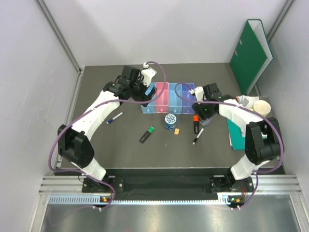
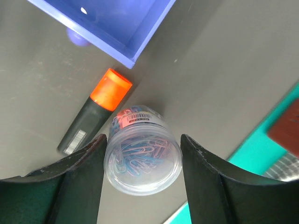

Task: Sort the stationery into containers
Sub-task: Pick up the stationery from the center of the board, then place the stationery in the storage box, then pick up the stationery from the center of the board.

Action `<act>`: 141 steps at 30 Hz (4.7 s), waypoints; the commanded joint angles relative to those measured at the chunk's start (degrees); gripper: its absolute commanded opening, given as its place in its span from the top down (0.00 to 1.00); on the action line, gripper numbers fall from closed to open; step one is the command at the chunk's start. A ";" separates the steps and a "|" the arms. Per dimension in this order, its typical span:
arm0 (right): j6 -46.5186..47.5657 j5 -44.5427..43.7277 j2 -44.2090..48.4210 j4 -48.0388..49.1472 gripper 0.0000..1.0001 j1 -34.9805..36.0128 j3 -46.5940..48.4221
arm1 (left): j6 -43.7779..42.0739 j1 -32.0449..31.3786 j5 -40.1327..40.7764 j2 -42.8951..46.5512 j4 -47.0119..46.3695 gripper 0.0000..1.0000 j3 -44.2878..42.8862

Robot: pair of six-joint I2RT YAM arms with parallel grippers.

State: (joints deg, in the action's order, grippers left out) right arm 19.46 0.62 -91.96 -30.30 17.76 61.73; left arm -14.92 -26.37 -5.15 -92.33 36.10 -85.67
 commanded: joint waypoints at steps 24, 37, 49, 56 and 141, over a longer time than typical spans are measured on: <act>1.81 0.52 -14.55 9.47 0.75 1.58 32.65 | -0.20 -1.05 -1.36 2.07 0.47 0.01 2.00; 0.40 1.66 -21.15 12.11 0.75 3.16 35.56 | -0.29 -1.14 -1.97 0.14 0.55 0.01 1.73; -0.39 0.08 -22.82 14.22 0.70 4.04 31.96 | -0.02 -1.75 -3.64 -0.74 -0.50 0.01 0.94; -0.39 -0.45 -23.17 15.36 0.70 3.95 30.64 | 0.68 -2.46 -6.71 -0.65 -0.94 0.01 0.50; -14.18 6.23 10.23 7.53 0.10 -1.24 -7.33 | 2.52 -14.77 -0.56 -10.42 -9.56 0.71 -1.34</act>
State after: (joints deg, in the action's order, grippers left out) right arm 9.13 6.07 -83.50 -26.87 14.22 54.37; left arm -14.02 -43.55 -7.18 -109.82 24.38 -82.26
